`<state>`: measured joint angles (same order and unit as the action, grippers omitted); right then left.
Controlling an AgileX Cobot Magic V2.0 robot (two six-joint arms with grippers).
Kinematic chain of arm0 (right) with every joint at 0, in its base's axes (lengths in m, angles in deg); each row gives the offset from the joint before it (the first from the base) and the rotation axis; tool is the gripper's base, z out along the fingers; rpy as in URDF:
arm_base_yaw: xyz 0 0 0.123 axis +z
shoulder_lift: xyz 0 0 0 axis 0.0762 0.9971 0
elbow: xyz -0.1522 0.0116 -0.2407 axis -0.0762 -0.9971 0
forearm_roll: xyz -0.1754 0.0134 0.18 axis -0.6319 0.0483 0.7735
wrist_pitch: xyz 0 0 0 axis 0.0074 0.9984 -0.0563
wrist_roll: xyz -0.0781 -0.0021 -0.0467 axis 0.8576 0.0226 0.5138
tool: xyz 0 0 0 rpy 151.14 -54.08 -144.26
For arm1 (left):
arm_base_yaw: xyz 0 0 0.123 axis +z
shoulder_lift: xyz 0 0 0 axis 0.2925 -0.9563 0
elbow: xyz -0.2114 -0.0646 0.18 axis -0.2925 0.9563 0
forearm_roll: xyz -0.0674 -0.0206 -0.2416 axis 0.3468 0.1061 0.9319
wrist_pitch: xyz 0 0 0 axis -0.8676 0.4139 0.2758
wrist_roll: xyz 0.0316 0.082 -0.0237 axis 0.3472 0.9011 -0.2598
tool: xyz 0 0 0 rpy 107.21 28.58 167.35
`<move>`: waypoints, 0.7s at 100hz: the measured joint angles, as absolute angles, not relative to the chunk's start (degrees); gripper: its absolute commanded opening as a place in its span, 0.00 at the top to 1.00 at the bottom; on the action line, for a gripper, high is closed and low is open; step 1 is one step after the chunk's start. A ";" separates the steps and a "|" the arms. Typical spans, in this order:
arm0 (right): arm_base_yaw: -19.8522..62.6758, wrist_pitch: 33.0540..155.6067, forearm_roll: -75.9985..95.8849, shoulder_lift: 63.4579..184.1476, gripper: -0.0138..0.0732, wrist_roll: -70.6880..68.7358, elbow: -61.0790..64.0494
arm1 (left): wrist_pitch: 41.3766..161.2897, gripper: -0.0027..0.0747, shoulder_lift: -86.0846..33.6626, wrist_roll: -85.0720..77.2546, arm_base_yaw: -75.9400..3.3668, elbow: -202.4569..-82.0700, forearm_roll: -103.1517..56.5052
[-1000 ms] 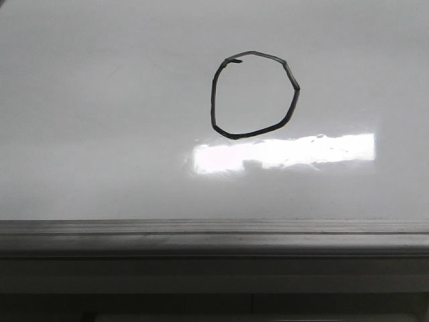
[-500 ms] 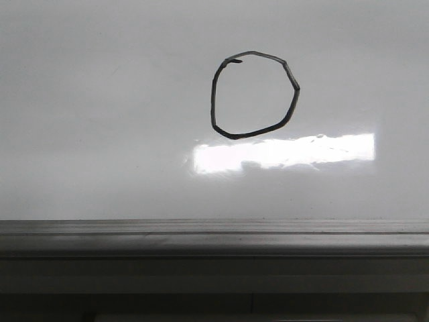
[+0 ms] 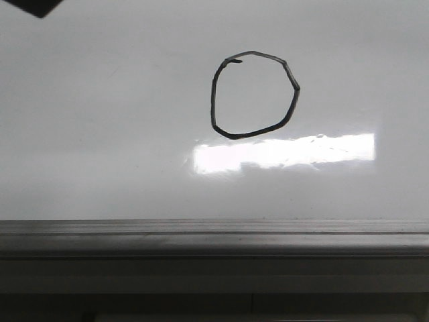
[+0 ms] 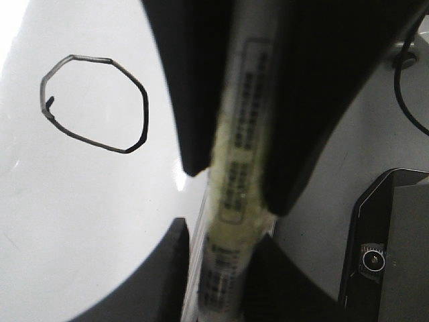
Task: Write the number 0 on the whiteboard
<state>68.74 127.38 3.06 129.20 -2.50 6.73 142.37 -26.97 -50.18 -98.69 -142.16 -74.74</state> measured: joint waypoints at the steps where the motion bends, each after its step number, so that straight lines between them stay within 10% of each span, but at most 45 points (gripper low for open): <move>1: 68.74 127.22 2.94 129.20 0.90 -2.50 6.73 | 142.37 0.94 -26.97 -50.18 -98.69 -142.16 -74.63; 31: 68.74 126.96 2.72 129.20 0.87 -2.50 6.73 | 142.18 0.99 -26.97 -49.90 -98.69 -142.16 -74.63; 55: 68.74 126.12 0.23 129.20 0.35 -2.50 6.73 | 140.23 0.99 -26.97 -56.93 -98.69 -141.52 -77.74; 70: 68.74 126.22 -2.50 127.85 0.29 -2.50 6.73 | 137.09 0.99 -26.97 -65.00 -98.69 -138.55 -81.94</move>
